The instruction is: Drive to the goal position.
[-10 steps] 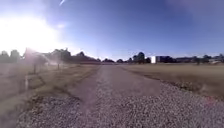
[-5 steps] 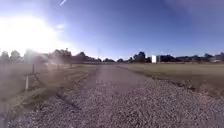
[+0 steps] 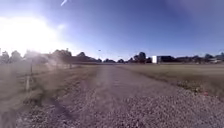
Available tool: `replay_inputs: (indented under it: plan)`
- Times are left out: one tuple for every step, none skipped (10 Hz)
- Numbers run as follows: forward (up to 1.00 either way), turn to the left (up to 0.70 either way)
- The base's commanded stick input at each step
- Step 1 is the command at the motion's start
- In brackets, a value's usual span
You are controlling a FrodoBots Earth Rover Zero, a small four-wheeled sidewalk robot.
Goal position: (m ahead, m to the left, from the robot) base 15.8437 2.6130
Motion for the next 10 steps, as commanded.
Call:
replay_inputs:
  plan:
    - [0.5,0.0]
    - [0.5,0.0]
    - [0.5,0.0]
    - [0.5,0.0]
    - [0.5,0.0]
    - [0.5,0.0]
    - [0.5,0.0]
    - [0.5,0.0]
    - [0.5,0.0]
    - [0.5,0.0]
